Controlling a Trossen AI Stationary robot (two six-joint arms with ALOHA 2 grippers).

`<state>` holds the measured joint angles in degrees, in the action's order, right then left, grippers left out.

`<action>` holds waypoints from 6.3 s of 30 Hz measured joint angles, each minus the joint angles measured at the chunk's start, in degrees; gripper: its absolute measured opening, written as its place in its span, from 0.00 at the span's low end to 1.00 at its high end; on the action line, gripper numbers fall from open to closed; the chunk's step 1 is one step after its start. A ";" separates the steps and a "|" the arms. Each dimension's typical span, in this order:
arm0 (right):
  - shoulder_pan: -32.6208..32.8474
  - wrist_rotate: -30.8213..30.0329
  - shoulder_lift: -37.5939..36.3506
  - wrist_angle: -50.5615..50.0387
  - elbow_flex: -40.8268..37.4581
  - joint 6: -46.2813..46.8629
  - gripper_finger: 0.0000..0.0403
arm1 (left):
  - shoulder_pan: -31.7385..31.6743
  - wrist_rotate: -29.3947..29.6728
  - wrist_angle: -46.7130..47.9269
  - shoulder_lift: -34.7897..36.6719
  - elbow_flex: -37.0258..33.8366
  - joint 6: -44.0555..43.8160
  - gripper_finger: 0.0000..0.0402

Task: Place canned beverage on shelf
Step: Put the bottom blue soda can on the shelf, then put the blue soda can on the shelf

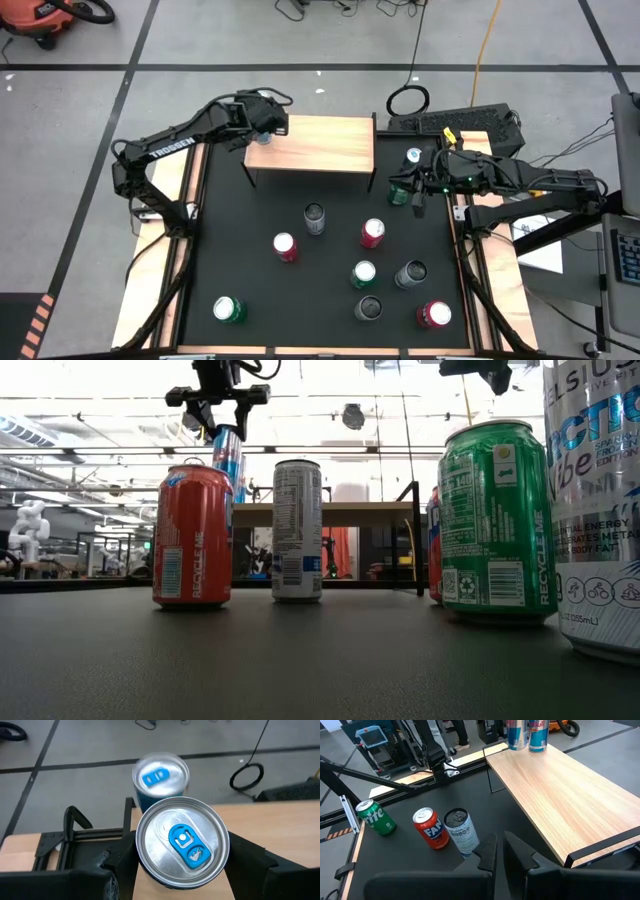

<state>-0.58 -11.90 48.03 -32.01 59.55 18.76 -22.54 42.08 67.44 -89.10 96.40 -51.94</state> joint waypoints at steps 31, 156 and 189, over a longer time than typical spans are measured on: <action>0.02 0.00 0.06 0.00 0.00 -2.86 0.03 | -4.25 -8.71 -1.75 10.99 0.02 3.54 0.58; -2.08 -0.21 0.20 0.42 0.00 1.11 0.03 | -3.20 -1.53 -15.25 13.78 -13.98 6.24 0.72; -1.50 1.73 0.35 2.08 0.00 16.99 0.03 | 7.67 -21.34 -6.40 27.06 -11.34 14.97 0.72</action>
<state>-2.08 -10.17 48.38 -29.93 59.55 35.76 -14.87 20.74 61.04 -62.04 85.06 -36.97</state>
